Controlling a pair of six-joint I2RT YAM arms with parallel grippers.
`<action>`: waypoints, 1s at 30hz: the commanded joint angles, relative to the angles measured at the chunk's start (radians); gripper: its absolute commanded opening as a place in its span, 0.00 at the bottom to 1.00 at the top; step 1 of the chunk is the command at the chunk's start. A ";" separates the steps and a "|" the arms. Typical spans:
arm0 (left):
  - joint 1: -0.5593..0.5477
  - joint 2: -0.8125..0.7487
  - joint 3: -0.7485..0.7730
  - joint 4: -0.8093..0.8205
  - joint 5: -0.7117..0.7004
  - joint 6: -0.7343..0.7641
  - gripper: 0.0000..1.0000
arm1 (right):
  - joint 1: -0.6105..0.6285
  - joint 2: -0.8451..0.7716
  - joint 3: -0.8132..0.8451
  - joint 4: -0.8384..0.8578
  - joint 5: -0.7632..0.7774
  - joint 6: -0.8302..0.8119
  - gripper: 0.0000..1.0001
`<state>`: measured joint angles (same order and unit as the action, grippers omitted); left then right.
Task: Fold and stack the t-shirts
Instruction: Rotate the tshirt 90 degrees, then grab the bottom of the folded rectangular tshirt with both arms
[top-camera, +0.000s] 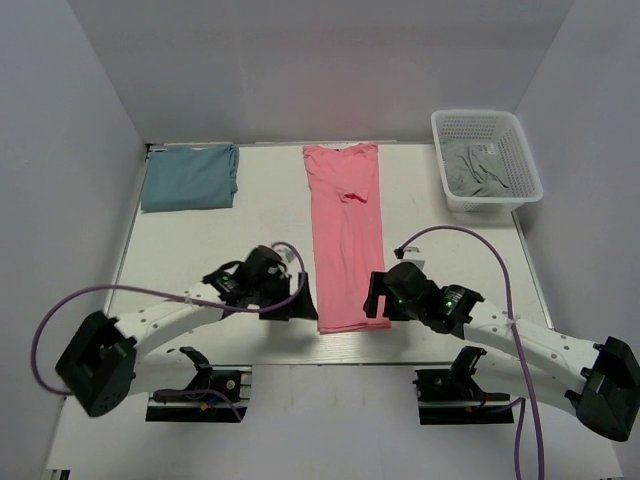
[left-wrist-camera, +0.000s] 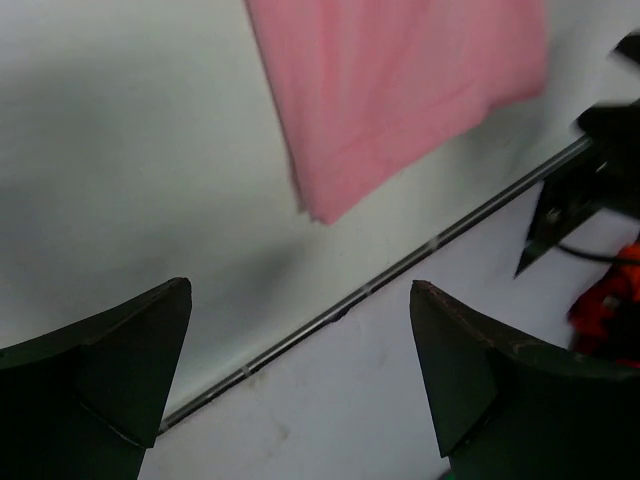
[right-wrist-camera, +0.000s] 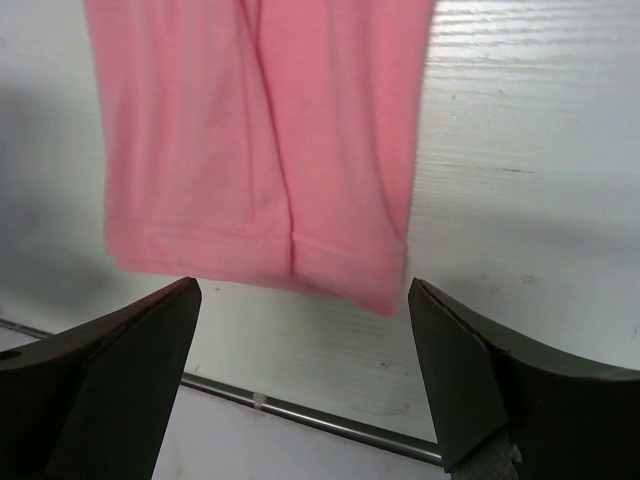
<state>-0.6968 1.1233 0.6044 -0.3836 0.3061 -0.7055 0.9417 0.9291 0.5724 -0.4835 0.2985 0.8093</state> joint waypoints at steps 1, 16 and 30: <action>-0.124 0.119 0.038 -0.017 0.039 -0.026 1.00 | -0.012 0.020 -0.006 -0.047 0.054 0.066 0.90; -0.320 0.415 0.273 -0.167 -0.317 0.103 0.84 | -0.034 0.005 -0.072 -0.100 -0.009 0.064 0.90; -0.320 0.517 0.284 -0.089 -0.306 0.132 0.17 | -0.034 0.209 -0.040 -0.023 -0.068 0.047 0.58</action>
<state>-1.0119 1.6299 0.9039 -0.4858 0.0071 -0.5900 0.9108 1.1152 0.5163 -0.5396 0.2401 0.8505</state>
